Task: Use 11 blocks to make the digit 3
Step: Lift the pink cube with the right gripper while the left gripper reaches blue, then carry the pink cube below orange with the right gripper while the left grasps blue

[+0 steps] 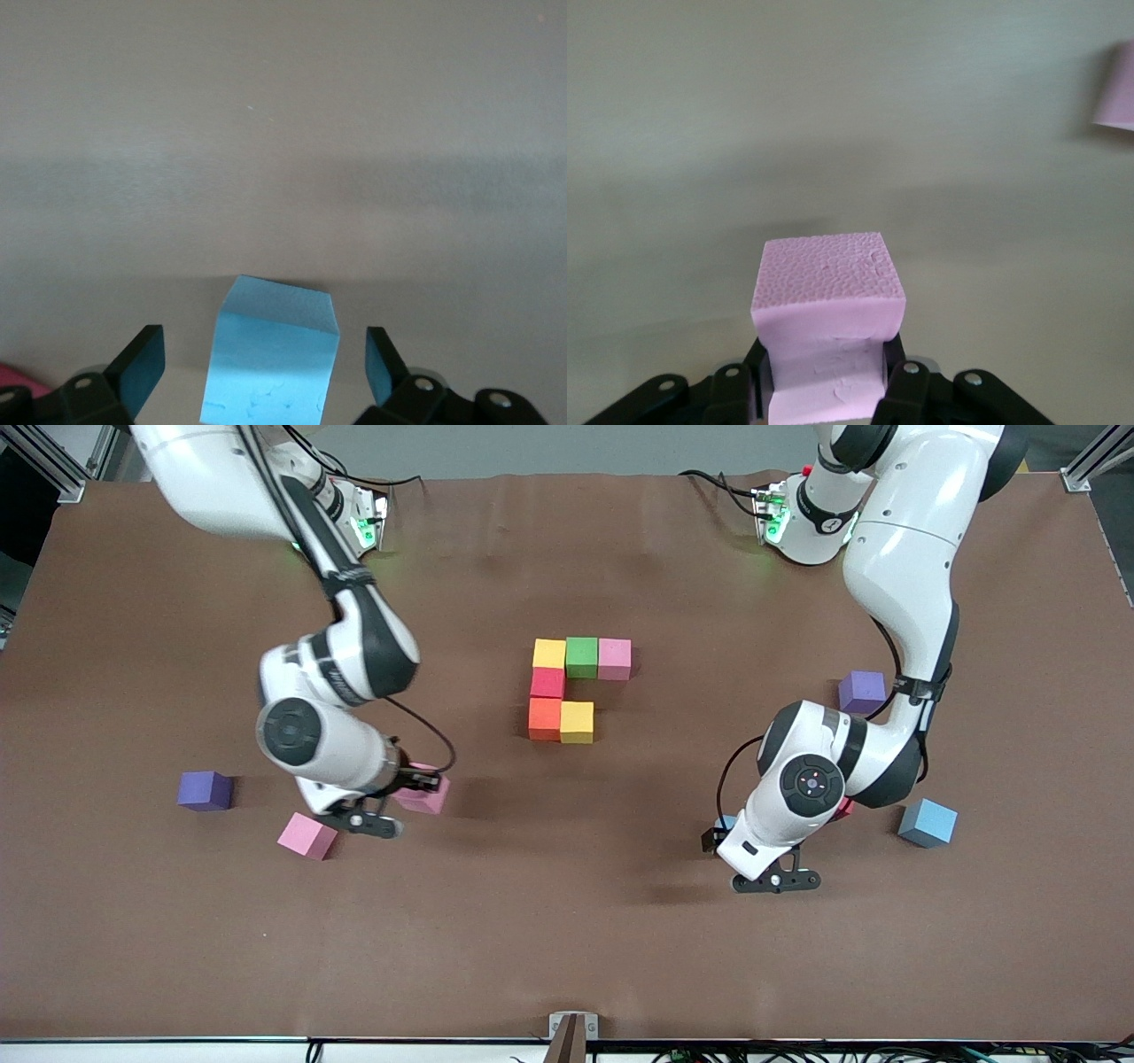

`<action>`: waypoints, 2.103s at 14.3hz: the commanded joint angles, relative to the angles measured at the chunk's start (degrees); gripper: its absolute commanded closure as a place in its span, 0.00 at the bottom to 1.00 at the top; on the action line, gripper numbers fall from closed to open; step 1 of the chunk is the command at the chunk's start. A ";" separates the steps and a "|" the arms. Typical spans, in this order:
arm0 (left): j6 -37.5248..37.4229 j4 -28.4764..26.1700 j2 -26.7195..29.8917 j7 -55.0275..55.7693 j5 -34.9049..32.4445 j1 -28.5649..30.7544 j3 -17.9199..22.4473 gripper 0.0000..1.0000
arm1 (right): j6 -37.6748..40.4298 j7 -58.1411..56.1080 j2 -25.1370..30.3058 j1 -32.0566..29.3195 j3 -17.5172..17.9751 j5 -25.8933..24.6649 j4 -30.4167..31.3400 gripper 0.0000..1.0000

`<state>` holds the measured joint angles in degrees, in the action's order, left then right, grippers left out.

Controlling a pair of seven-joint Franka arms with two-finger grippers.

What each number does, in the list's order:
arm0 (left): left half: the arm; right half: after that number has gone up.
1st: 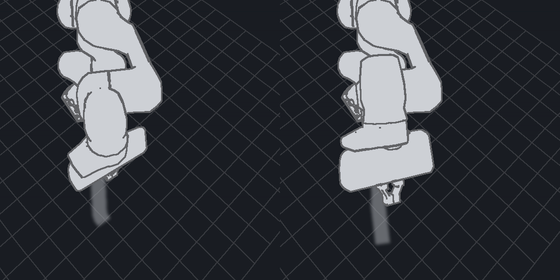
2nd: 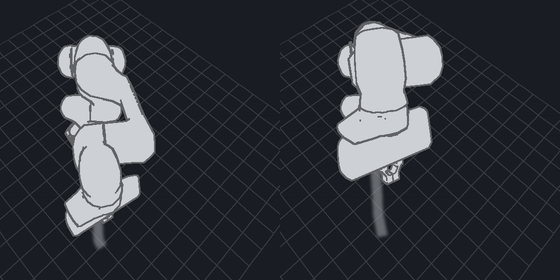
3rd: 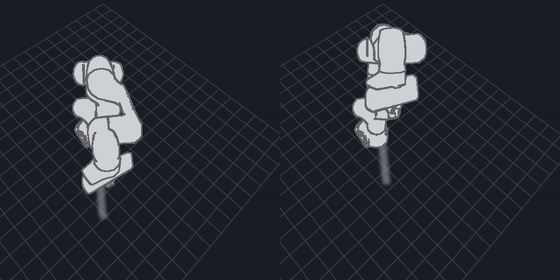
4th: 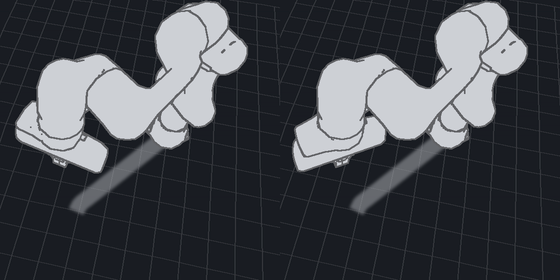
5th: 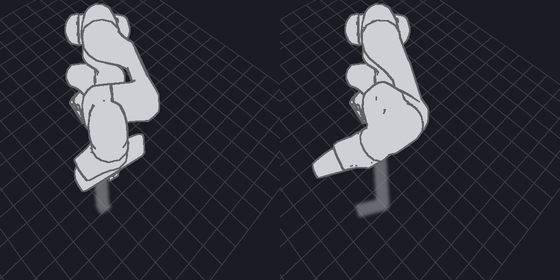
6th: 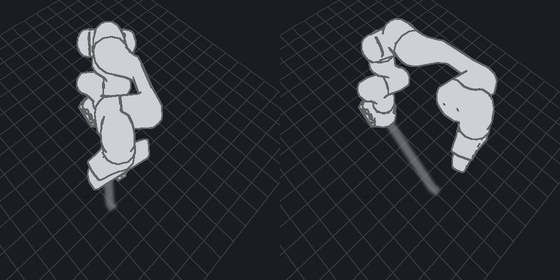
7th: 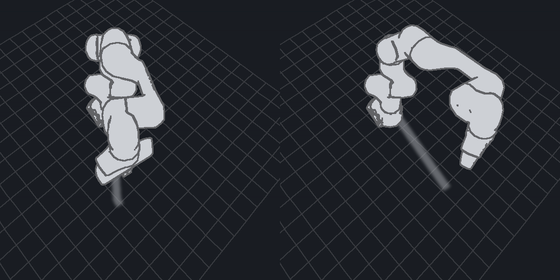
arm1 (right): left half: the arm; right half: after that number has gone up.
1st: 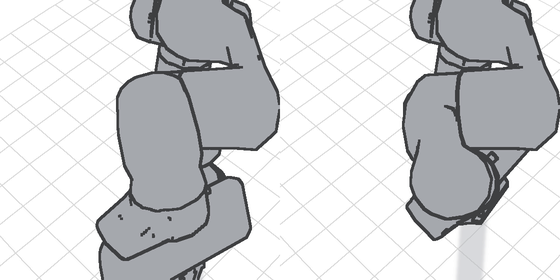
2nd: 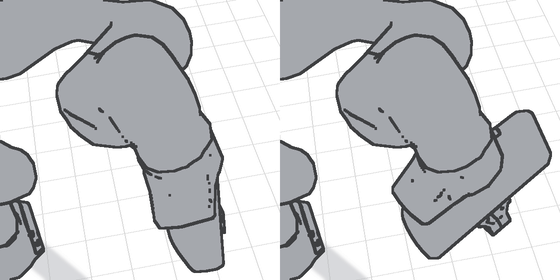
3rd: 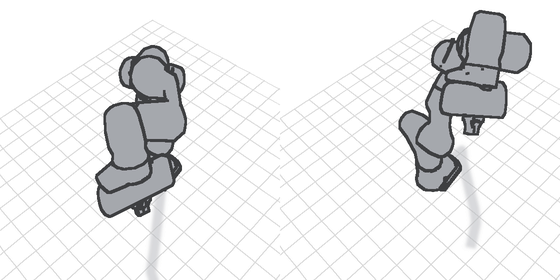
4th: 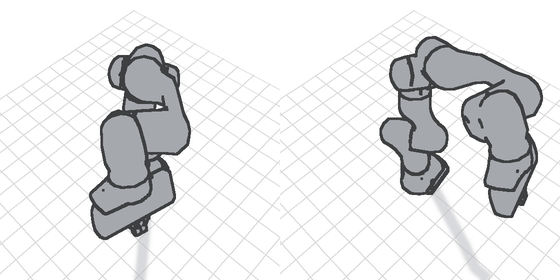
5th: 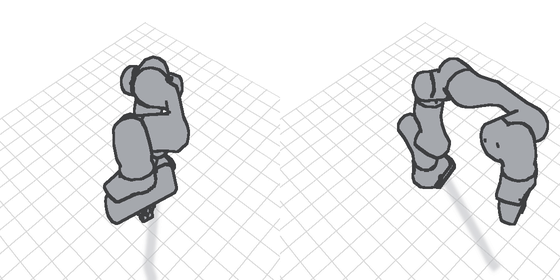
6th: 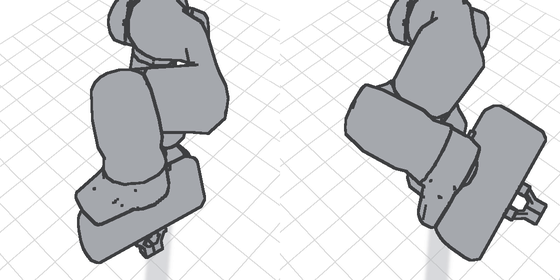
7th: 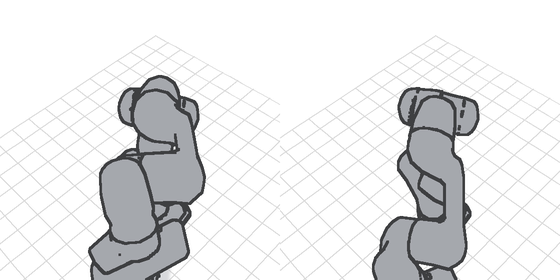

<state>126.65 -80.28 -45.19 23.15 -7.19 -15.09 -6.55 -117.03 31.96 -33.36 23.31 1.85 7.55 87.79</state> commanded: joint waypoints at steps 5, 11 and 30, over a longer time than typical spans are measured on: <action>-0.08 1.45 -2.27 -10.05 6.14 1.29 -0.31 0.01 | 4.89 -6.97 -11.81 6.22 -0.97 0.10 -17.47 0.50; -0.08 1.36 -2.19 -8.21 6.40 1.11 -0.31 0.46 | 3.92 -4.01 -15.68 9.39 -1.14 0.36 -18.62 0.51; 2.19 -19.82 16.10 83.24 5.97 -1.15 -6.63 0.84 | 7.17 4.16 -17.00 14.05 -1.06 2.30 -17.74 0.60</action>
<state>126.42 -96.92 -30.78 97.42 -1.45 -14.59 -12.74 -110.24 35.54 -49.53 36.92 1.38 8.45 70.84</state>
